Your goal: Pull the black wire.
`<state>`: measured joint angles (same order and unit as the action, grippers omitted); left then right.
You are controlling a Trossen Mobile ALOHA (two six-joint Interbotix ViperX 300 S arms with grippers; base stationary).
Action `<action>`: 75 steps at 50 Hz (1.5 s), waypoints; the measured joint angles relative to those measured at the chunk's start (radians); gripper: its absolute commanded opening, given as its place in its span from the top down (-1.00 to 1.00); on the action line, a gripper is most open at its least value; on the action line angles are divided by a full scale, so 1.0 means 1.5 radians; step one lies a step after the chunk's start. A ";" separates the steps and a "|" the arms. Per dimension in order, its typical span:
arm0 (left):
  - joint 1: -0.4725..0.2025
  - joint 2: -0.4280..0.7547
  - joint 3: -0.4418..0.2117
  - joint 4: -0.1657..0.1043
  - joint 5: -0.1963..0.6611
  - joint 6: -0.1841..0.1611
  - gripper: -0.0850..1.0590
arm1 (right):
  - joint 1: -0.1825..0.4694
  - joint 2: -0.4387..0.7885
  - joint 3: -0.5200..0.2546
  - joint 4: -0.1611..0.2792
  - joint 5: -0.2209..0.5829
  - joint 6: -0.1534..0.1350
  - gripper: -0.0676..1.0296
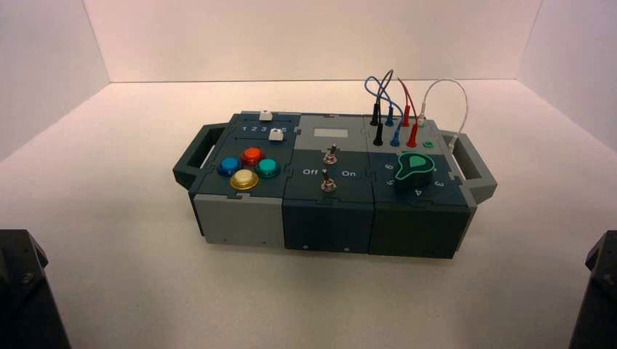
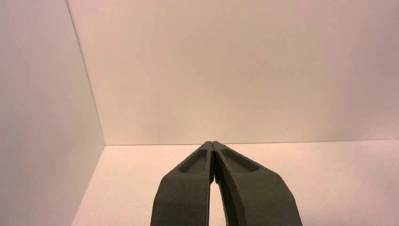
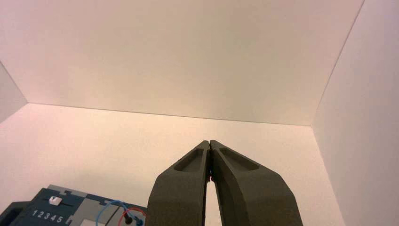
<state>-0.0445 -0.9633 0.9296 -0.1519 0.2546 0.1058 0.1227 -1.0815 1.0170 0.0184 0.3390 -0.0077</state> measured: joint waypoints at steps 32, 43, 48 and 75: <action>-0.012 0.020 0.006 0.000 0.018 -0.001 0.91 | 0.000 0.017 0.008 0.009 0.016 0.000 0.92; -0.075 0.013 0.006 0.000 0.061 -0.001 0.91 | 0.000 0.018 0.008 0.009 0.040 0.000 0.92; -0.106 0.019 0.005 0.000 0.095 -0.001 0.91 | 0.000 0.021 0.008 0.009 0.066 0.000 0.92; -0.337 0.096 0.014 -0.001 0.242 0.000 0.91 | 0.006 0.027 -0.039 0.081 0.280 -0.001 0.92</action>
<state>-0.5507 -0.8191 0.9511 -0.1534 0.6182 0.1058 0.1319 -1.0416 0.9587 0.1396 0.7593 -0.0092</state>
